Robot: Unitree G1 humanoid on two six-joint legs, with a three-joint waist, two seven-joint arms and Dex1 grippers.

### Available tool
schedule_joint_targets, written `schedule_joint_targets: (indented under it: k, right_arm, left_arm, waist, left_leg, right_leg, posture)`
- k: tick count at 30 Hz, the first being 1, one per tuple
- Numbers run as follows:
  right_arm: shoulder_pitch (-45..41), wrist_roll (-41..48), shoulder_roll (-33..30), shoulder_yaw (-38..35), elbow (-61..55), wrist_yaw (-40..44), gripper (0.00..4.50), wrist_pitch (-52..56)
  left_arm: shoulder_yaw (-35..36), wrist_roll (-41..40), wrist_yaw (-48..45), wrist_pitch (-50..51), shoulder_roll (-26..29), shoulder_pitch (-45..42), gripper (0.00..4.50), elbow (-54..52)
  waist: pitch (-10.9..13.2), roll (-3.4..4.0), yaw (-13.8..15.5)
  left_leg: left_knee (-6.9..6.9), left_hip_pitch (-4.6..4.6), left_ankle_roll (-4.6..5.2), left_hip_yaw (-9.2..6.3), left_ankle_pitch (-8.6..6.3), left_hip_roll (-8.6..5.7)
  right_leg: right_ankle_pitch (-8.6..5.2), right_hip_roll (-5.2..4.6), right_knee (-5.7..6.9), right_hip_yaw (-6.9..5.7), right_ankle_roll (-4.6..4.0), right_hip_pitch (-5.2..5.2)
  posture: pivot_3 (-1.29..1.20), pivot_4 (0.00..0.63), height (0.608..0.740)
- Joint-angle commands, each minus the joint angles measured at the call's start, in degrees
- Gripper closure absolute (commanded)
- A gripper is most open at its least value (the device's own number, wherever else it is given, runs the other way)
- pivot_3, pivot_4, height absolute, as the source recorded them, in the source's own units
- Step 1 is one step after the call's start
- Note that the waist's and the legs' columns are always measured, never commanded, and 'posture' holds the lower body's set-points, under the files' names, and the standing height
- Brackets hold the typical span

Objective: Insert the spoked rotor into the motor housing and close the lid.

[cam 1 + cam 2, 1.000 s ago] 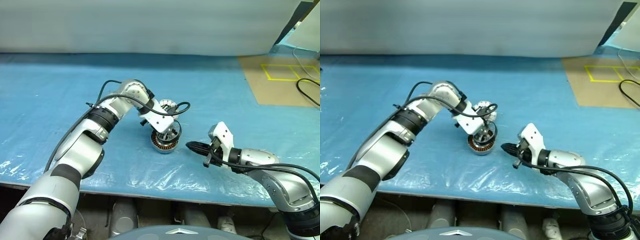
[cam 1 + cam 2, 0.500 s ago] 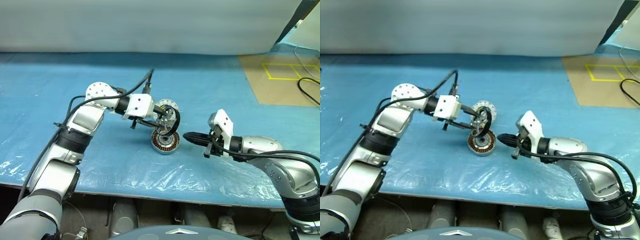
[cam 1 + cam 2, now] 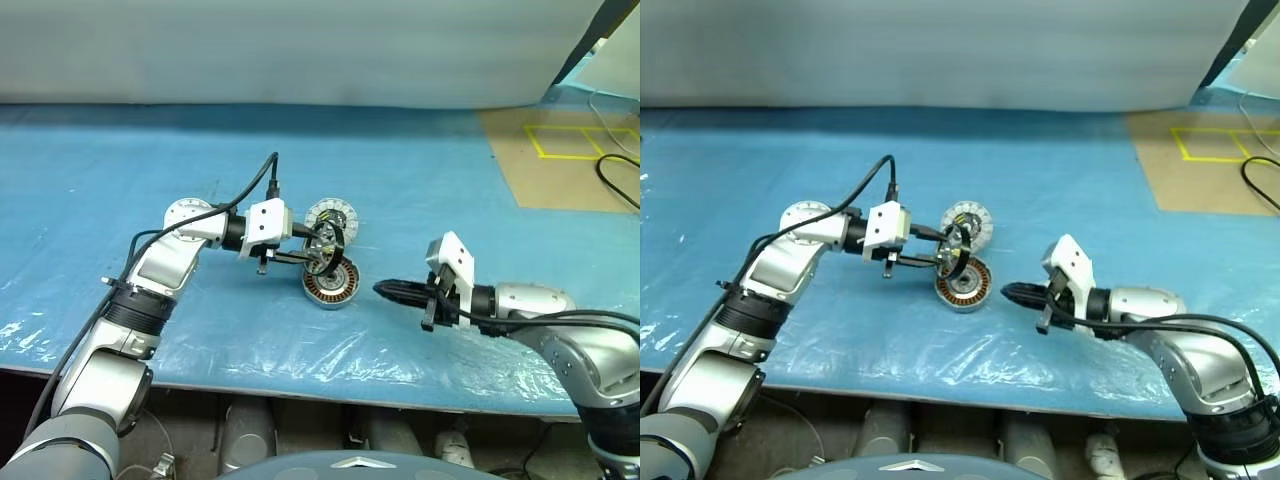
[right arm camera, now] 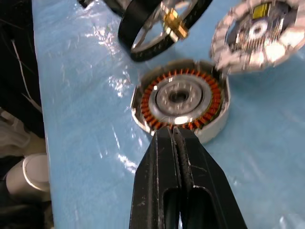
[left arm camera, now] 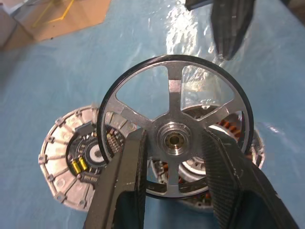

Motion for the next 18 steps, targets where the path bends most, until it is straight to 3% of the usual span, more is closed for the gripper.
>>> schedule_joint_targets:
  k: [1, 18]
  right_arm:
    - [2.15, -0.92, 0.72, -1.73, -0.39, -0.31, 4.5, -3.73]
    - [8.67, -6.41, 3.41, 0.33, 2.4, -0.6, 4.5, -13.07]
  left_arm:
    - [1.08, -0.97, 0.63, -2.41, -1.04, -0.34, 3.05, 1.66]
    - [1.24, -5.06, -4.21, 3.37, 2.04, 2.13, 3.05, -2.78]
  waist:
    - [0.0, 0.0, -0.2]
    - [0.0, 0.0, -0.16]
  left_leg:
    - [0.02, -0.03, 0.0, 0.0, 0.0, 0.0]
    - [-0.01, 0.02, 0.1, -0.02, 0.04, 0.01]
  right_leg:
    - [0.0, 0.0, 0.01, 0.0, 0.0, 0.0]
    - [-0.01, -0.01, 0.05, -0.02, -0.01, 0.0]
  posture:
    - [0.0, 0.15, 0.74]
    - [0.0, 0.15, 0.74]
